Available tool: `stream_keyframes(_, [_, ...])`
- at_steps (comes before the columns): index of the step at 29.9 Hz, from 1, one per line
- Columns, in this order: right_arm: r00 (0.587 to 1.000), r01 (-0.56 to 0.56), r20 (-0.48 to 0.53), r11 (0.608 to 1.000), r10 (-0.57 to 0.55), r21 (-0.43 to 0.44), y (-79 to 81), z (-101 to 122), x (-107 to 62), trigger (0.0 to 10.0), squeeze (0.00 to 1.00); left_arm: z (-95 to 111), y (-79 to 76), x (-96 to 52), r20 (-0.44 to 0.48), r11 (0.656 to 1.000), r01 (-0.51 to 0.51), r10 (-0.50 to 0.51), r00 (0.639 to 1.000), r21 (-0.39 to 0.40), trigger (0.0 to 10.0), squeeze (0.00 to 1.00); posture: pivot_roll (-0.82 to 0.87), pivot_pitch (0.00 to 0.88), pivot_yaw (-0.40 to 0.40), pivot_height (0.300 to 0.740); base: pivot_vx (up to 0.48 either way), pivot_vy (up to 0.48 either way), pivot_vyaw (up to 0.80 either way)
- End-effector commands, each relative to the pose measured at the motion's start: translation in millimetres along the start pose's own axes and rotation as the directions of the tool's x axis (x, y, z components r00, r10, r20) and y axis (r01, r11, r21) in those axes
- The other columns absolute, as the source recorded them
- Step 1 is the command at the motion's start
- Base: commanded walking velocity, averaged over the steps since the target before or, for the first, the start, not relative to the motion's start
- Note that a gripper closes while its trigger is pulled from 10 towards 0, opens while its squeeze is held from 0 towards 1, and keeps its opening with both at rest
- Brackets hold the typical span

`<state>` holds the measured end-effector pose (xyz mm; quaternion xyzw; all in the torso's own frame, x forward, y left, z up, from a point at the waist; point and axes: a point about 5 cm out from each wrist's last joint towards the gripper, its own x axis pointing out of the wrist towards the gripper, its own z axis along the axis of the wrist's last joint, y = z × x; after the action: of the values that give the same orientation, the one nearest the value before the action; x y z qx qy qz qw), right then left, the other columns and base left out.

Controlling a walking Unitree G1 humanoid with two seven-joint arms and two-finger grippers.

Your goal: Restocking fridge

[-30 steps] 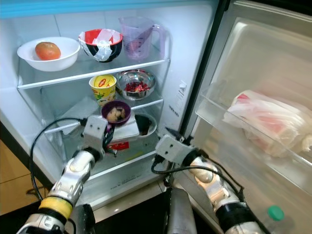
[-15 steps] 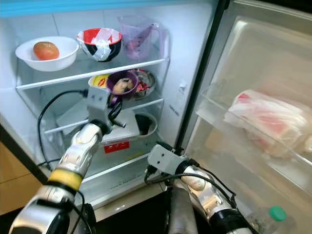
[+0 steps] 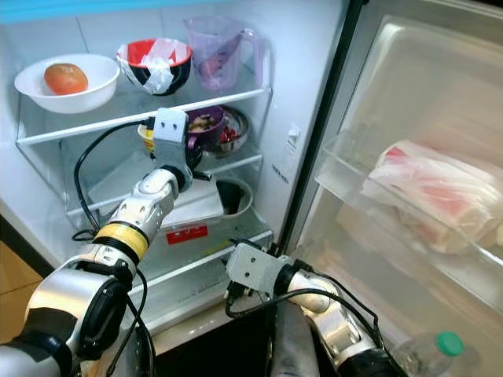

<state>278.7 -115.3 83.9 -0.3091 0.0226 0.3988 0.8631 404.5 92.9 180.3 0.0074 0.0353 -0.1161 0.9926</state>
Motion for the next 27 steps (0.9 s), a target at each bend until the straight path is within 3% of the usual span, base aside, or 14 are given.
stream_keyframes(1, [1.0, 0.0, 0.02, 1.0, 0.0, 0.0, -3.1, 7, -0.1, 10.0, 0.0, 7, 5.5, 2.3, 0.009, 1.0, -0.019, 0.019, 1.0, 0.024, 10.0, 0.0, -0.13, 0.125, -0.005, 0.421, 0.0, 0.0, 0.0])
stream_keyframes(7, [0.996, 0.019, 0.09, 0.999, -0.016, -0.026, -11.0, 33, -3.1, 10.0, 0.0, 17, 6.4, 6.6, 0.005, 0.997, -0.042, 0.042, 0.999, 0.059, 10.0, 0.0, -0.14, 0.187, 0.007, 0.421, 0.0, 0.0, 0.0])
stream_keyframes(8, [0.991, 0.039, 0.133, 0.999, -0.034, -0.035, -13.5, 50, -7.8, 10.0, 0.0, 18, 6.7, 7.4, -0.002, 0.996, -0.046, 0.046, 0.999, 0.072, 10.0, 0.0, -0.15, 0.208, 0.012, 0.421, 0.0, 0.0, 0.0])
stream_keyframes(14, [0.982, 0.068, 0.177, 0.996, -0.058, -0.052, -18.9, 71, -15.9, 10.0, 0.0, 20, 5.9, 8.5, -0.007, 0.996, -0.043, 0.043, 0.999, 0.076, 10.0, 0.0, -0.17, 0.257, 0.026, 0.421, 0.0, 0.0, 0.0])
stream_keyframes(21, [0.977, 0.107, 0.19, 0.992, -0.094, -0.06, -25.8, 83, -24.8, 10.0, 0.0, 23, 2.1, 9.9, -0.013, 0.997, -0.028, 0.029, 0.999, 0.079, 10.0, 0.0, -0.19, 0.277, 0.029, 0.421, 0.0, 0.0, 0.0])
stream_keyframes(27, [0.981, 0.118, 0.161, 0.992, -0.109, -0.051, -23.2, 86, -33.2, 10.0, 0.0, 44, -2.9, 13.5, 0.043, 0.995, -0.021, 0.016, 0.999, 0.1, 10.0, 0.0, -0.23, 0.293, 0.021, 0.421, 0.0, 0.0, 0.0])
